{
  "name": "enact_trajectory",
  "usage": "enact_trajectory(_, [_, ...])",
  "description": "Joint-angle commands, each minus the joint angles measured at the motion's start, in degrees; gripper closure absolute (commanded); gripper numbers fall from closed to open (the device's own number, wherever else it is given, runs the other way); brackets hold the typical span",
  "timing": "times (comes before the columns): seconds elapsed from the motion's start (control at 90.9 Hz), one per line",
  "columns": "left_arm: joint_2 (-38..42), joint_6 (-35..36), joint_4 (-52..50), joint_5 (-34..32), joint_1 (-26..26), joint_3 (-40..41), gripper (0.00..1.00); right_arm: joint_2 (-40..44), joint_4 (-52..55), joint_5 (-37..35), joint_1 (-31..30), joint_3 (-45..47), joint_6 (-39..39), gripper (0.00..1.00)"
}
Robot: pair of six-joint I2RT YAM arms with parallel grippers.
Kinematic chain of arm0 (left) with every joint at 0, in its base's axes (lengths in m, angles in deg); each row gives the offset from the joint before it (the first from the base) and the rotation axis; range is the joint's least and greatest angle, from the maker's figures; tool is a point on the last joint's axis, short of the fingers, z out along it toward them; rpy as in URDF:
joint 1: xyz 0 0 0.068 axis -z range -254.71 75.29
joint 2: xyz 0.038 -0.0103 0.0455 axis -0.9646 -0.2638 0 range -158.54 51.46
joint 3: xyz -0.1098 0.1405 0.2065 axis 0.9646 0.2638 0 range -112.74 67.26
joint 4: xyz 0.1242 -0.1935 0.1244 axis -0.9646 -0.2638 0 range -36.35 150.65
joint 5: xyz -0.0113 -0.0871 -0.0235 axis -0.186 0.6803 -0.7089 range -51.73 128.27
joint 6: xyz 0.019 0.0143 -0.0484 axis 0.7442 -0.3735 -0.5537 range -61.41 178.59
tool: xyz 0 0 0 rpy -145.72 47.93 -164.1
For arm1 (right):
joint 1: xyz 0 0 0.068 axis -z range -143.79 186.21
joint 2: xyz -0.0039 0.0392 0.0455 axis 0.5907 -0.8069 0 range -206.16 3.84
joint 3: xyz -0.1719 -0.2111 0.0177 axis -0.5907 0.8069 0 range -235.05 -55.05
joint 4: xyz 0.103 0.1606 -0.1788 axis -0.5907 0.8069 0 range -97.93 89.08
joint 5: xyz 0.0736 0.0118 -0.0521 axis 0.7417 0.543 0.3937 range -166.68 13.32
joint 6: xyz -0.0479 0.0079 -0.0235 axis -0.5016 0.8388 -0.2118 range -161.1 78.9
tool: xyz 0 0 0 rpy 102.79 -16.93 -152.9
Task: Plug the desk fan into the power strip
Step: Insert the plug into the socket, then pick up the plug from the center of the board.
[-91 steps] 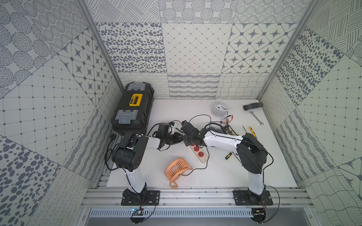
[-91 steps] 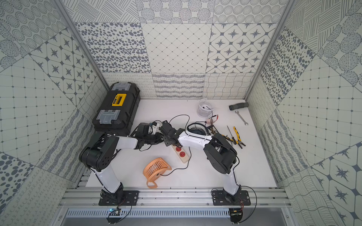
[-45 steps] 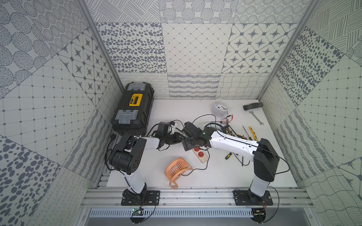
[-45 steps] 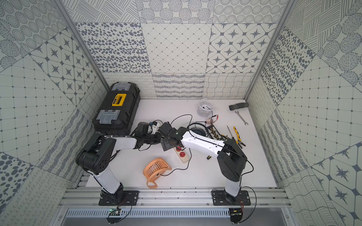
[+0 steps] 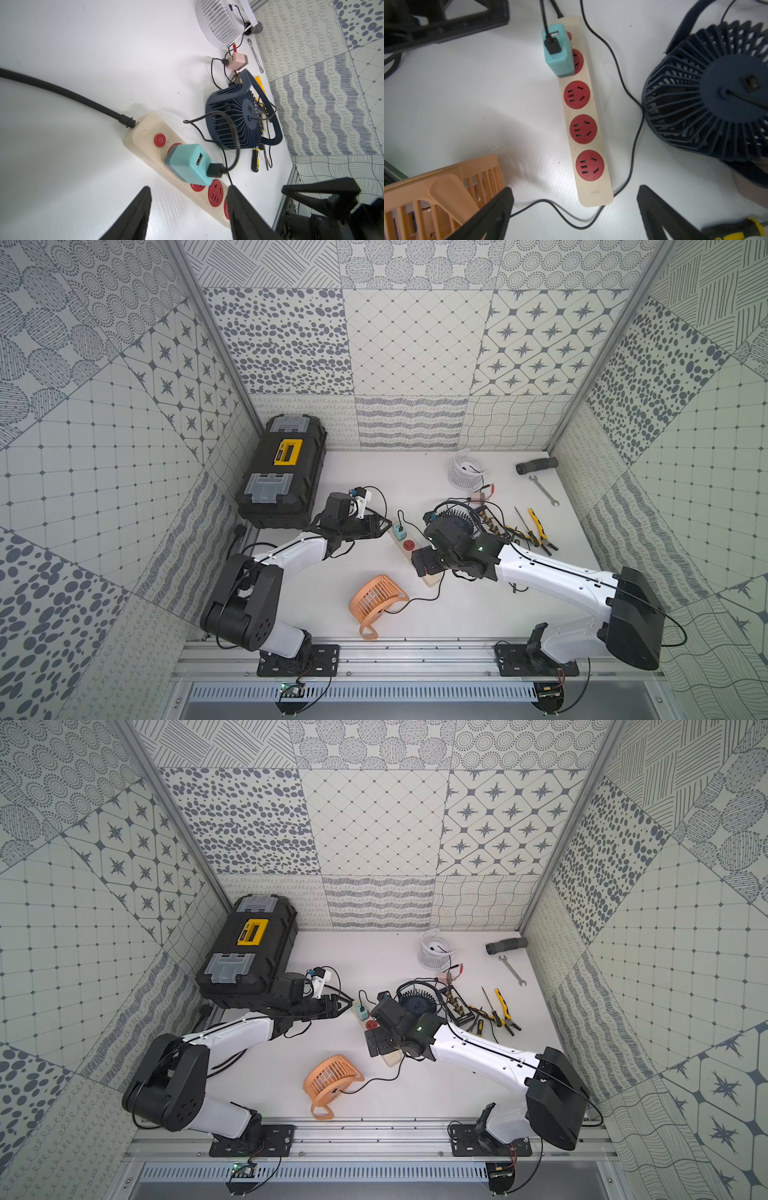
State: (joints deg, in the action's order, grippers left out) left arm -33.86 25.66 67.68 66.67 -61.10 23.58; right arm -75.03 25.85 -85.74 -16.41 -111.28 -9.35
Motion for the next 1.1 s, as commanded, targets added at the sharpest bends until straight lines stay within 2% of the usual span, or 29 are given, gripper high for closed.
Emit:
enact_trajectory(0.0, [7.1,5.8,-10.8,-3.5,0.4,1.0,0.36,2.2,-2.8,0.0,3.5,3.8,7.8,0.03])
enact_trajectory(0.121, [12.8,6.4,-14.2,-4.7,1.9,1.7,0.34,3.2,-2.9,-1.3,7.3,7.1,11.6,0.03])
enact_trajectory(0.297, [18.7,8.1,-18.3,-6.5,5.5,1.1,0.32,6.3,-3.0,-3.4,13.5,11.6,11.9,0.04])
enact_trajectory(0.583, [20.3,8.2,-18.5,-7.6,9.3,1.0,0.32,13.8,-3.0,-1.6,26.0,18.8,6.5,0.09])
enact_trajectory(0.682, [19.4,7.9,-17.9,-7.7,10.0,0.7,0.32,11.9,-3.3,-1.1,29.3,18.3,2.5,0.14])
enact_trajectory(0.814, [18.9,7.4,-17.1,-7.5,10.6,0.5,0.32,6.0,-4.6,0.5,30.3,15.6,-5.0,0.19])
enact_trajectory(0.924, [18.8,6.9,-17.0,-7.3,10.8,0.6,0.32,1.2,-5.4,4.9,32.5,14.1,-6.2,0.24])
enact_trajectory(1.09, [19.9,6.7,-17.5,-7.7,11.0,1.0,0.31,-1.7,-7.2,3.4,32.9,13.2,-6.2,0.29])
